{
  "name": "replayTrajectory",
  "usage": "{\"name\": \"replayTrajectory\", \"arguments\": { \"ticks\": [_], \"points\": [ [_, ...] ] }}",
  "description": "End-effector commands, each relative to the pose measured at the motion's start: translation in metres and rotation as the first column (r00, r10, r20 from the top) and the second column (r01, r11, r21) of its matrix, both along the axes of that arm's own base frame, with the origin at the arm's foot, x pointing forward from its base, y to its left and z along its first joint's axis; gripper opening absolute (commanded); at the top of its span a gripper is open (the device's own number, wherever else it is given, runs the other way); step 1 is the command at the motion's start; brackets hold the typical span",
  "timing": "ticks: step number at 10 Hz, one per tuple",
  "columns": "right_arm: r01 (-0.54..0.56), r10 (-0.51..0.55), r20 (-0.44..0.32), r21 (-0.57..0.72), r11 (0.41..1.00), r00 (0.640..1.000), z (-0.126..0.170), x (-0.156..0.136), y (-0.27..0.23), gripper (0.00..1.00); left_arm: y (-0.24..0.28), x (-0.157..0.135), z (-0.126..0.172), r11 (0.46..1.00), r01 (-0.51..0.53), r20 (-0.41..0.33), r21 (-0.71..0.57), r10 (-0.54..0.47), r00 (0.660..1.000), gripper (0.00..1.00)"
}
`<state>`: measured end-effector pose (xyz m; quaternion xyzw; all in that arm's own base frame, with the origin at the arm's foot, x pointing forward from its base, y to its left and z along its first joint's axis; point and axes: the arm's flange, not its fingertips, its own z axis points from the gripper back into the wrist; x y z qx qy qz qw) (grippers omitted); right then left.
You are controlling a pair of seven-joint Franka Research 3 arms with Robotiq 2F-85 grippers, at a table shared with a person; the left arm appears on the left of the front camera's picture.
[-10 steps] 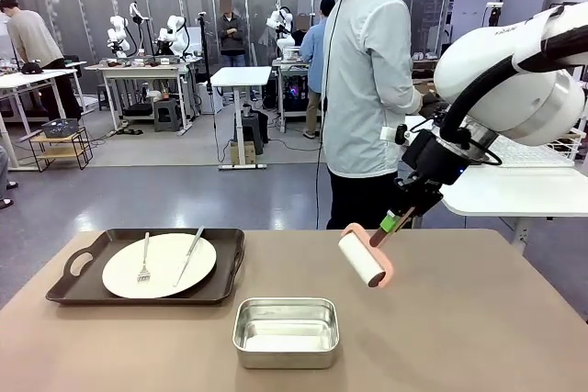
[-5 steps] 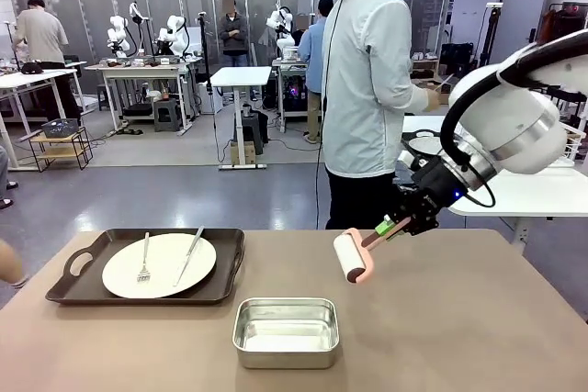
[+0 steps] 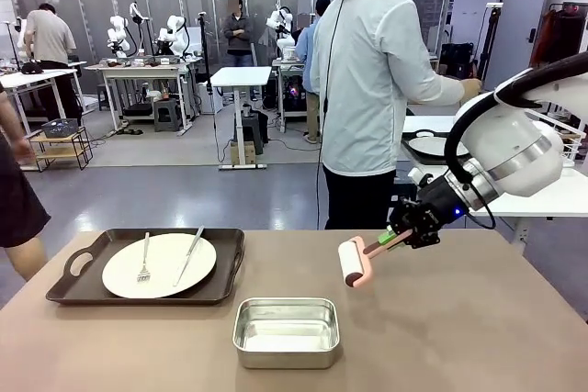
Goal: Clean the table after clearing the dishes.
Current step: When the left (or right) Handle tray is removed, use the left hand (or right hand) to clean the left (or right) side of the table with the Lint Roller.
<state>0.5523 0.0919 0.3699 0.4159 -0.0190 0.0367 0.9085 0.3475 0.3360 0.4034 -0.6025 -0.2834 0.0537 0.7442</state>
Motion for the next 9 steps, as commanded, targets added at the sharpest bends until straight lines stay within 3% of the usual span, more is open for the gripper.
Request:
{"name": "replayTrajectory", "arguments": {
  "ticks": [1,7,9],
  "points": [
    [0.026,-0.026,0.009,0.034,0.999,1.000,-0.014,-0.003,0.002,0.21,0.002,-0.002,0.002,1.000,0.002,0.007,-0.004,-0.002,1.000,1.00],
    [0.089,-0.089,0.010,0.053,0.995,0.996,-0.066,-0.002,-0.012,0.21,0.002,-0.002,0.002,1.000,0.002,0.007,-0.004,-0.002,1.000,1.00],
    [0.049,-0.049,0.030,-0.014,0.999,0.998,-0.070,0.001,-0.036,0.21,0.002,-0.002,0.002,1.000,0.002,0.007,-0.004,-0.002,1.000,1.00]
  ]
}}
